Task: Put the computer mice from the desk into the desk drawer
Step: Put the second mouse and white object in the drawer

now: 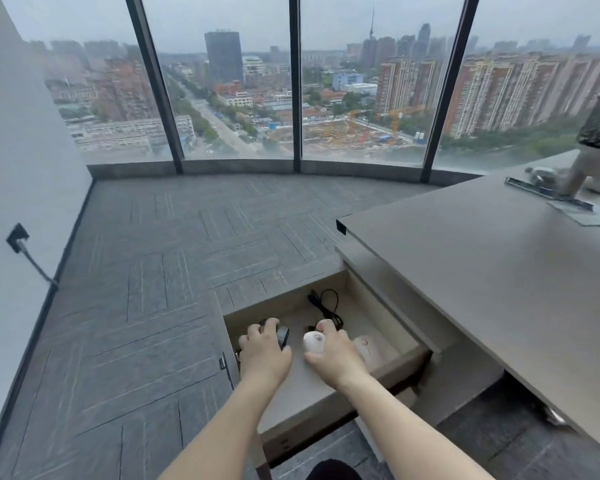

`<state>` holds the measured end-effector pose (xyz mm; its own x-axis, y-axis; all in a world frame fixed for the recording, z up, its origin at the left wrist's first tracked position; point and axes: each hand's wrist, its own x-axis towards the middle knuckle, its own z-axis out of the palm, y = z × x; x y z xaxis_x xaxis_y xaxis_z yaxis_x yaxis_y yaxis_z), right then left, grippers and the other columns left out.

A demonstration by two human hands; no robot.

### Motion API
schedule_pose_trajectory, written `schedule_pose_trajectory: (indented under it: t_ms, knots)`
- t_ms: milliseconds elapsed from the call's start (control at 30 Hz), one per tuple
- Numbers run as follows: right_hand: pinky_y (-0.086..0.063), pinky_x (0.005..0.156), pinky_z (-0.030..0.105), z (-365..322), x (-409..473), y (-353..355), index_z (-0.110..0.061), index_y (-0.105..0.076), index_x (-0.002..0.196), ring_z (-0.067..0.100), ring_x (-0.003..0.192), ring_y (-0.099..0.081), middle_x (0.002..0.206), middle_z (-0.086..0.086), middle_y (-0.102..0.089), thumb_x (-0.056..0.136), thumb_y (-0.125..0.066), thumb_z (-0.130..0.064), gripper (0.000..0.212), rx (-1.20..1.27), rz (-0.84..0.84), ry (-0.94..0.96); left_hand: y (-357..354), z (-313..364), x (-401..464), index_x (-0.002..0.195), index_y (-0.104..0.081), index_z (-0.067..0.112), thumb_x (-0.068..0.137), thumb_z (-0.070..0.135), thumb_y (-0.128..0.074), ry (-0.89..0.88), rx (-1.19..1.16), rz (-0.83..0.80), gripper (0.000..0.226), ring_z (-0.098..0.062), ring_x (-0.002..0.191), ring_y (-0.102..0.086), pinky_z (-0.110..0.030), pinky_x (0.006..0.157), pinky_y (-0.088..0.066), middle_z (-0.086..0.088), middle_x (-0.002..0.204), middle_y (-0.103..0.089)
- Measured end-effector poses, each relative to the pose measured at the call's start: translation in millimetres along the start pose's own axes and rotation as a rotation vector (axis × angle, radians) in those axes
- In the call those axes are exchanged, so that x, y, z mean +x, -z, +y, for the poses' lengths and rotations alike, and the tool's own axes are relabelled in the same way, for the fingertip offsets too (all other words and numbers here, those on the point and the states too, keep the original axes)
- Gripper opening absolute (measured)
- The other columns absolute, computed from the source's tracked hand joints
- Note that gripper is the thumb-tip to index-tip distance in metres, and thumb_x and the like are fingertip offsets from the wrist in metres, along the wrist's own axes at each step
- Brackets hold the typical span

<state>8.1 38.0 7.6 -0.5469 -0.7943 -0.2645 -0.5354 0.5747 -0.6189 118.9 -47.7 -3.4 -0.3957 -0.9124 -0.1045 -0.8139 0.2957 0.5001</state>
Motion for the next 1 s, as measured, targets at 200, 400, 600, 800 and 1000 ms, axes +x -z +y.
schedule_pose_trajectory:
  t_ms: [200,400,600,800,1000]
  knots:
    - [-0.047,0.082,0.038,11,36,-41,-0.022,-0.035,0.133,0.033,0.114,-0.056,0.135,0.013,-0.046,0.081,-0.058,-0.027,0.057,-0.230,-0.232,-0.105,-41,-16,18,0.130,-0.040,0.017,0.089,0.028,-0.053,0.090,0.171,-0.156,0.045,-0.037,0.125,-0.036,-0.042,0.099,-0.041,-0.015,0.138,-0.035]
    - [-0.045,0.089,0.041,20,43,-57,-0.018,-0.034,0.130,0.035,0.119,-0.054,0.132,0.014,-0.050,0.086,-0.057,-0.028,0.050,-0.436,-0.216,-0.079,-54,-20,29,0.128,-0.041,0.012,0.089,0.030,-0.056,0.155,0.176,-0.225,0.045,-0.039,0.125,-0.039,-0.043,0.096,-0.040,-0.017,0.138,-0.035]
    - [-0.043,0.080,0.039,16,29,-33,-0.014,-0.043,0.122,0.032,0.116,-0.051,0.126,0.011,-0.052,0.094,-0.046,-0.027,0.030,-0.339,-0.070,0.001,-25,-12,26,0.121,-0.056,0.011,0.093,0.016,-0.041,0.036,-0.146,0.030,0.032,-0.034,0.113,-0.053,-0.038,0.095,-0.041,-0.015,0.127,-0.052]
    - [-0.053,0.073,0.040,14,-23,-6,-0.017,-0.059,0.094,0.021,0.084,-0.061,0.093,0.001,-0.068,0.091,-0.045,-0.023,0.016,-0.049,0.168,0.210,34,-19,3,0.109,-0.064,0.010,0.092,0.005,-0.044,-0.113,-0.413,0.335,0.027,-0.017,0.093,-0.056,-0.023,0.079,-0.039,-0.001,0.105,-0.059]
    - [-0.049,0.061,0.029,6,-89,-30,-0.027,-0.050,0.068,0.007,0.063,-0.051,0.069,-0.007,-0.058,0.090,-0.051,-0.042,0.027,0.065,0.092,0.345,44,-72,-28,0.121,-0.058,0.010,0.094,0.014,-0.042,0.173,-0.523,0.305,0.031,-0.023,0.103,-0.056,-0.037,0.084,-0.045,-0.008,0.119,-0.062]
